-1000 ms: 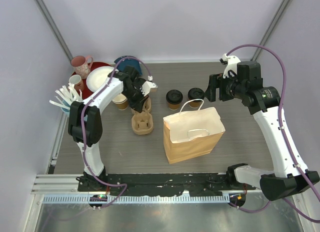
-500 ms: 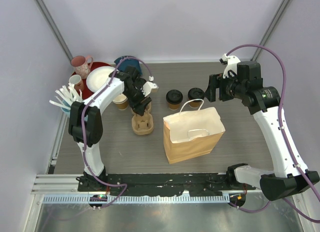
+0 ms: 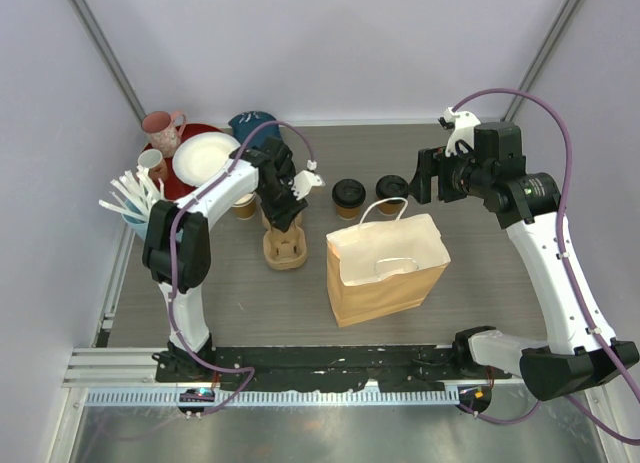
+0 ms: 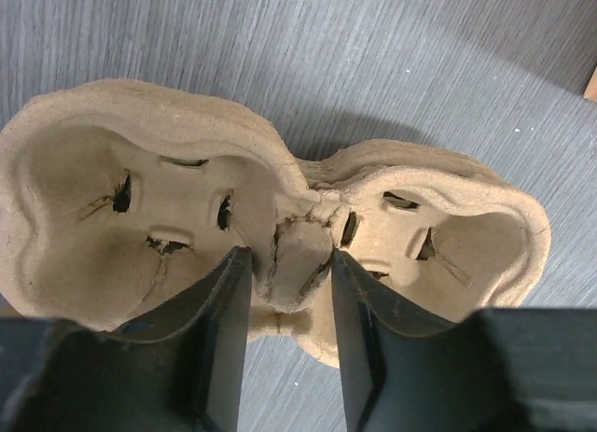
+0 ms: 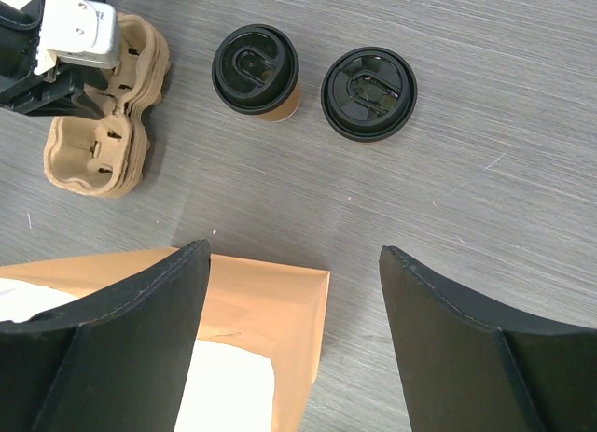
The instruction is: Pack the takeout coffee
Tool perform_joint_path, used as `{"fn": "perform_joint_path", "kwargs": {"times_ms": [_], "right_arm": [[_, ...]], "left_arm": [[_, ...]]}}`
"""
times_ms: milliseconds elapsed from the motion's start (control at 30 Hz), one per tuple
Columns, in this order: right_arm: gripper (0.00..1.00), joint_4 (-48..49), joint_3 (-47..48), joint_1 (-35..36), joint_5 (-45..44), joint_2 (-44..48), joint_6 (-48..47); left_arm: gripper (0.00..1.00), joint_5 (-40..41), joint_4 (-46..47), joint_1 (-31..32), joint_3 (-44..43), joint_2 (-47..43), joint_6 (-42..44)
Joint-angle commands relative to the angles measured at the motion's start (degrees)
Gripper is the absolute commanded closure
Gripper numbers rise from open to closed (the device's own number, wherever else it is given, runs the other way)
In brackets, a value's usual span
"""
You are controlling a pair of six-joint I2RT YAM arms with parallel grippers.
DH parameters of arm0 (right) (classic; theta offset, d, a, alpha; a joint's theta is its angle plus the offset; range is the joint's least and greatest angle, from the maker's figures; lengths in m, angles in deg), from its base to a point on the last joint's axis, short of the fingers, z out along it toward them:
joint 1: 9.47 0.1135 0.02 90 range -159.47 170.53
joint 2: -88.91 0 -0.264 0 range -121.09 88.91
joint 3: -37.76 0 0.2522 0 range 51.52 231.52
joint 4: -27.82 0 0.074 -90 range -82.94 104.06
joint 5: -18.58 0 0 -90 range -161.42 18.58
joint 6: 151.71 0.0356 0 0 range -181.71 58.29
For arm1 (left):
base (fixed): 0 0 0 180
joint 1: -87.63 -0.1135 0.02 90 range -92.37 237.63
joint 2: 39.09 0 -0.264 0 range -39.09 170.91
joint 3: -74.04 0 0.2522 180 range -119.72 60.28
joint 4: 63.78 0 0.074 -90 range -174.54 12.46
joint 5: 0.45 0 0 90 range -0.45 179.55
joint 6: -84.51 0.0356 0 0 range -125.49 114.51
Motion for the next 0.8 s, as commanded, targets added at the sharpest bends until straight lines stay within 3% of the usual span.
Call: {"fn": "perform_joint_path", "kwargs": {"times_ms": [0, 167, 767], "right_arm": [[0.21, -0.20, 0.59, 0.03, 0.78, 1.06, -0.69], [0.22, -0.11, 0.76, -0.05, 0.87, 1.06, -0.69], [0.21, -0.29, 1.11, 0.03, 1.22, 0.71, -0.69]], "left_arm": [[0.62, 0.04, -0.13, -0.21, -0.99, -0.92, 1.19], [0.69, -0.40, -1.10, -0.13, -1.78, -1.97, 1.11], [0.66, -1.55, -5.23, -0.12, -4.95, -4.17, 1.81]]}}
